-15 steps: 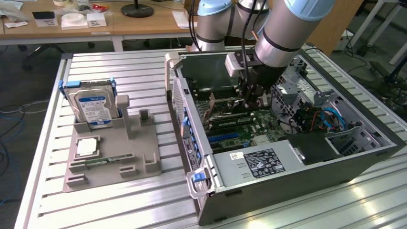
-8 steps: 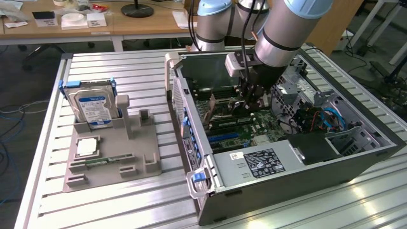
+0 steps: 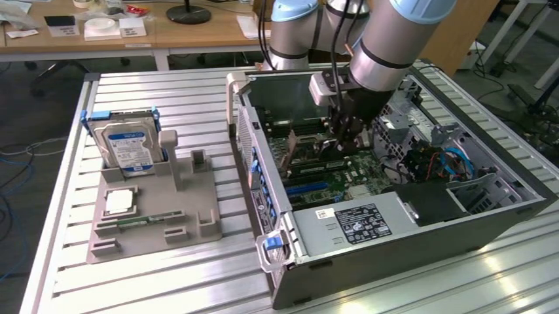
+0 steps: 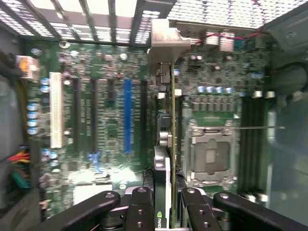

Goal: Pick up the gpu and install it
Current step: 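Insert the gpu into the slot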

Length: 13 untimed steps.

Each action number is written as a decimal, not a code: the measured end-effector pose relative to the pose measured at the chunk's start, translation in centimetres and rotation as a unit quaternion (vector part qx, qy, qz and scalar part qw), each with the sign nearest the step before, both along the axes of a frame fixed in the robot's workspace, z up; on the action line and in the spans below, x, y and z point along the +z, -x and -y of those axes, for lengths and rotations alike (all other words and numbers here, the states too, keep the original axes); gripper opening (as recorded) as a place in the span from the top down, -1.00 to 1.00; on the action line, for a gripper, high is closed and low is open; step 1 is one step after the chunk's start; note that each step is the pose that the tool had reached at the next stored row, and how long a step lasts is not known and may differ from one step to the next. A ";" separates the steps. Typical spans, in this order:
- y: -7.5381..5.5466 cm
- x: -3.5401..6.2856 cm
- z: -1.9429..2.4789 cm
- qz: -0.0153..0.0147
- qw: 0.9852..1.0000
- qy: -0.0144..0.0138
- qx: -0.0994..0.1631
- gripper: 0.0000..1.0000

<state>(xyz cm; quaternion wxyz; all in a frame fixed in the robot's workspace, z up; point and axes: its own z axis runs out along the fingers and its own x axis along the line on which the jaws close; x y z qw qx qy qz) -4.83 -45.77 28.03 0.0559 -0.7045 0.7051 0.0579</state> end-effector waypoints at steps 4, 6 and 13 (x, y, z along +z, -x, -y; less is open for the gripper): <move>0.0 0.02 0.00 0.000 1.000 0.018 0.000 0.47; 0.0 0.03 0.00 0.000 1.000 0.020 0.000 0.47; 0.0 0.02 -0.04 0.000 0.999 0.051 0.000 0.47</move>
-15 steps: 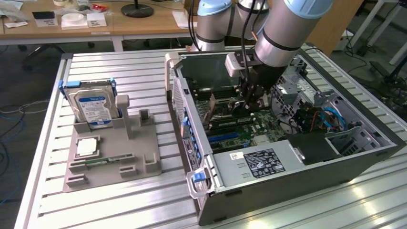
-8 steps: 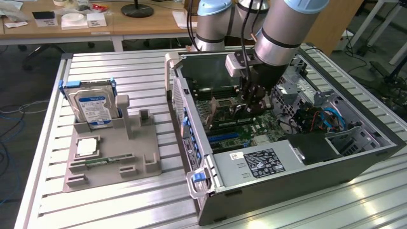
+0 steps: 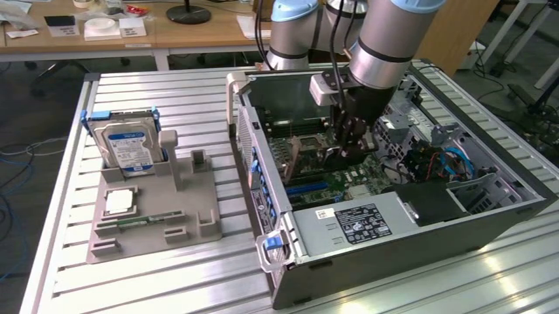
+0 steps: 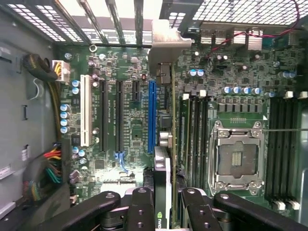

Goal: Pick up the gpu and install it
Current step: 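Insert the gpu into the slot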

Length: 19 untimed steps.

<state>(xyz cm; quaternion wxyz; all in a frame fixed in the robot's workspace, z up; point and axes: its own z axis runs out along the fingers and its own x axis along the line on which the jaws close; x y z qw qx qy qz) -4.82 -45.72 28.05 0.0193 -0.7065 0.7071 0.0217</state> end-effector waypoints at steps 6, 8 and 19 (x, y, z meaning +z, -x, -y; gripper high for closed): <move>0.0 0.01 0.00 0.000 1.000 0.001 0.000 0.47; 0.0 0.00 -0.01 0.000 1.000 0.001 0.000 0.47; 0.1 0.00 0.07 0.000 1.000 0.001 0.000 0.47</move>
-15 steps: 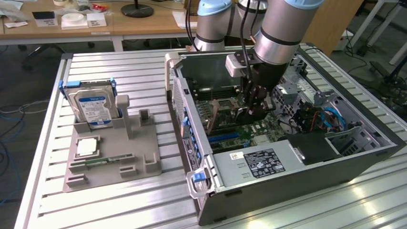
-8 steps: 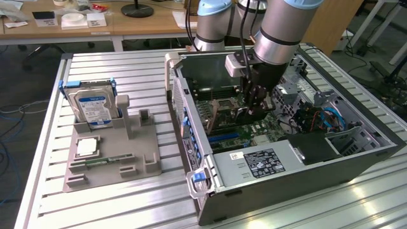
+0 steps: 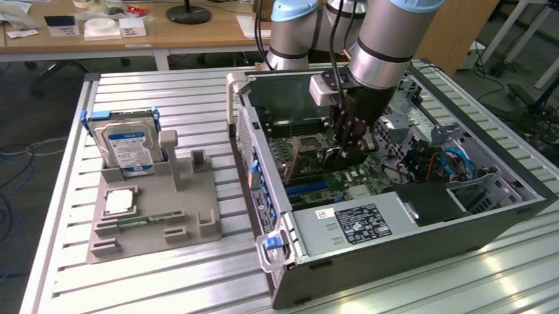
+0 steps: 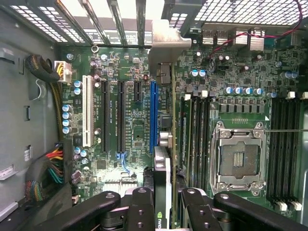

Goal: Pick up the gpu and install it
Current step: 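Insert the gpu into the slot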

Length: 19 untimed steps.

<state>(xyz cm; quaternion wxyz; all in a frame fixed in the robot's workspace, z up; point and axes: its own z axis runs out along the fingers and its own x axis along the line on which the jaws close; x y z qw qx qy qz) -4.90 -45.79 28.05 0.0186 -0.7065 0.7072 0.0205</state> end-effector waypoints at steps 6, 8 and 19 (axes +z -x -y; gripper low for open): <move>0.2 0.00 0.05 0.000 1.000 0.000 0.000 0.47; 0.3 0.00 0.09 0.000 1.000 0.000 0.000 0.47; 0.3 -0.22 0.39 0.000 1.000 0.000 0.000 0.47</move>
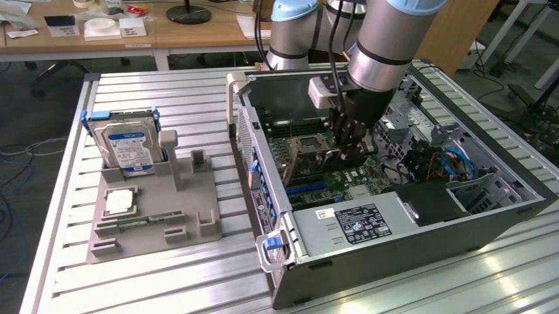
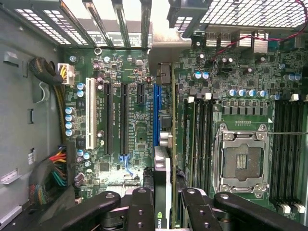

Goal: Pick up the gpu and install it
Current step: 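Insert the gpu into the slot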

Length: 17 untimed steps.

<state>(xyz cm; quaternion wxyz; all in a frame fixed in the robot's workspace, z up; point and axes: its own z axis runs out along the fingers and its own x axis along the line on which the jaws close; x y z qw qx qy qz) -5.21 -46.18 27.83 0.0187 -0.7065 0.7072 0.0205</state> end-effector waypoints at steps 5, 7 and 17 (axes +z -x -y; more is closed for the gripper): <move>0.0 -0.24 0.00 0.000 1.000 0.000 0.000 0.47; 0.0 -0.41 0.00 0.000 1.000 0.000 0.000 0.47; 0.1 -0.69 0.00 0.000 1.000 0.002 0.000 0.47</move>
